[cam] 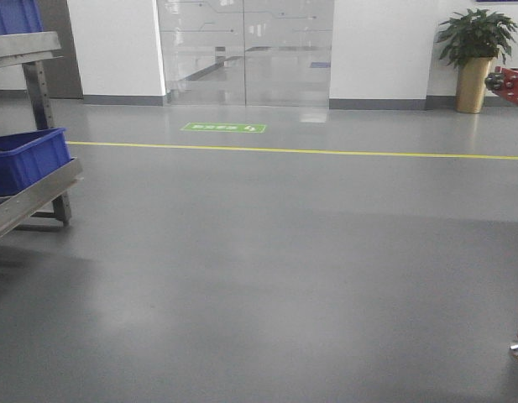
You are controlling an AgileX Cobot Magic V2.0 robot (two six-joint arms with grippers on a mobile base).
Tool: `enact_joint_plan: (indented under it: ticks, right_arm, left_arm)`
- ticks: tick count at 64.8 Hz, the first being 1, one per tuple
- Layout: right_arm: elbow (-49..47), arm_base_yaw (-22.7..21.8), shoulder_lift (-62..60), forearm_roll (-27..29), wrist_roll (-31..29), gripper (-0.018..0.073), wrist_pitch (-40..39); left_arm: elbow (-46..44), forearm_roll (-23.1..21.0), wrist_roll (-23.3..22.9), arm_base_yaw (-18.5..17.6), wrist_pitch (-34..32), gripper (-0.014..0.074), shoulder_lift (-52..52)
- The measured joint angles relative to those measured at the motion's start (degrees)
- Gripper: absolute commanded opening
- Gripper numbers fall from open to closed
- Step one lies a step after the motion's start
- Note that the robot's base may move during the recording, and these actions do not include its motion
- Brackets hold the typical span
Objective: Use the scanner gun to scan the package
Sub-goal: 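Drive the base up to the red-framed conveyor table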
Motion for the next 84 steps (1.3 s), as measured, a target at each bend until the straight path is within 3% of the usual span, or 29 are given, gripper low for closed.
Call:
enact_joint_plan:
  ticks: [84]
  right_arm:
    - [0.00,0.00,0.00,0.00,0.00,-0.0153,0.00]
  left_arm:
    - [0.00,0.00,0.00,0.00,0.00,-0.0111,0.00]
